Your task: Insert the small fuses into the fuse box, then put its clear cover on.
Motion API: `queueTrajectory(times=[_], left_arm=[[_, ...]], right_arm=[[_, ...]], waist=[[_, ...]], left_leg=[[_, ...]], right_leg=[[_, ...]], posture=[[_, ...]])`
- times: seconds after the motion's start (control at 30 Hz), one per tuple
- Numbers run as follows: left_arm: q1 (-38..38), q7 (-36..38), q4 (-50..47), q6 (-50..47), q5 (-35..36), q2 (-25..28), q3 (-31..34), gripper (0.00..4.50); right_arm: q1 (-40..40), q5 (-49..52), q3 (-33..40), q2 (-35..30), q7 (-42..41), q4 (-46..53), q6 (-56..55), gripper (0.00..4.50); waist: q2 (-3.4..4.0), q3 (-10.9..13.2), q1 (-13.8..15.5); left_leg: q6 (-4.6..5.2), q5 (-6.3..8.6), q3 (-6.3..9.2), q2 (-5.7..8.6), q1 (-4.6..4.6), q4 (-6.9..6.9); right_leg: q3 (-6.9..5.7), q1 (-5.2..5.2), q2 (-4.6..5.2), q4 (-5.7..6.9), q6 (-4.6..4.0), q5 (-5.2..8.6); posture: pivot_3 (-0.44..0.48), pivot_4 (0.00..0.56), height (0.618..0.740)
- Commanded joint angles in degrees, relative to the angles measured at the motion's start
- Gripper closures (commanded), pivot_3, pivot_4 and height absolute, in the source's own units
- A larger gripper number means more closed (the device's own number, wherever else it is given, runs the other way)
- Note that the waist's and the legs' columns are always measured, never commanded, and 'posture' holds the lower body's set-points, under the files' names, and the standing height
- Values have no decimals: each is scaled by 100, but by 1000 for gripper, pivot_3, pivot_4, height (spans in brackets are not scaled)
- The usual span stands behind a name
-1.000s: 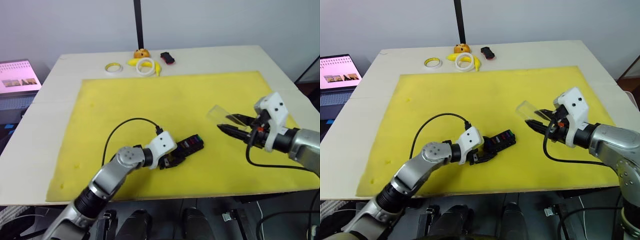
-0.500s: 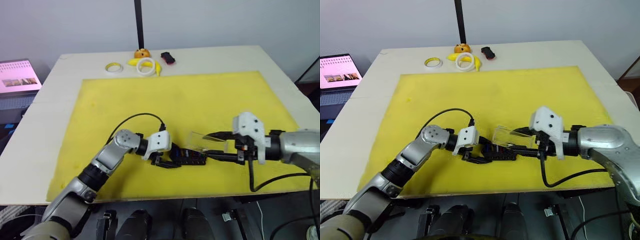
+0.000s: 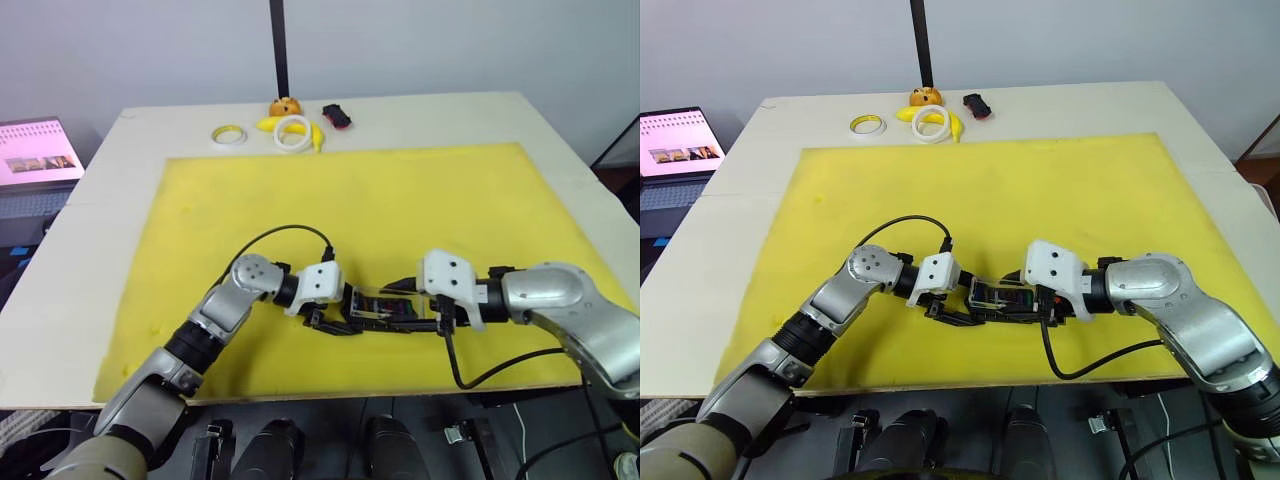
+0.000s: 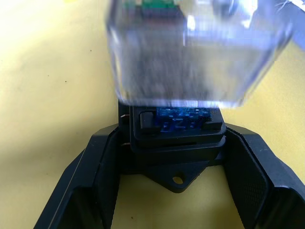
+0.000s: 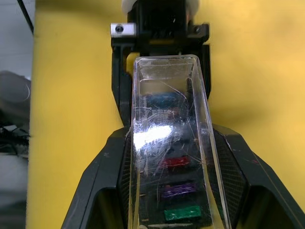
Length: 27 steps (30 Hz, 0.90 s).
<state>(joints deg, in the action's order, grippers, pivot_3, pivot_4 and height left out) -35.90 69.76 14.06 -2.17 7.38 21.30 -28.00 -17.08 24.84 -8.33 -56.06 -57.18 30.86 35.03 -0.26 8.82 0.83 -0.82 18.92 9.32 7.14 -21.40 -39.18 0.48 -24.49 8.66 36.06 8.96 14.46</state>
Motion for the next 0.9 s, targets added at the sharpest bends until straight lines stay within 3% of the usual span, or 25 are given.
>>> queueTrajectory(times=[0.03, 0.9], left_arm=[[21, 25, 110, -29, -253, 29, -57, 1957], [4, 12, 37, -93, -285, 25, -27, 1957]], right_arm=[[-129, -108, 0, 59, -79, -14, -134, 2776], [-217, -389, -110, 258, -425, -368, -249, 2776]], waist=[[0, 0, -1], [0, 0, -4]], left_leg=[[0, 0, 0, 0, 0, 0], [0, 0, 2, 0, 0, 0]], right_leg=[[0, 0, 0, 0, 0, 0], [-2, 0, -1, 2, 0, 0]], posture=[[0, 150, 740], [0, 150, 740]])
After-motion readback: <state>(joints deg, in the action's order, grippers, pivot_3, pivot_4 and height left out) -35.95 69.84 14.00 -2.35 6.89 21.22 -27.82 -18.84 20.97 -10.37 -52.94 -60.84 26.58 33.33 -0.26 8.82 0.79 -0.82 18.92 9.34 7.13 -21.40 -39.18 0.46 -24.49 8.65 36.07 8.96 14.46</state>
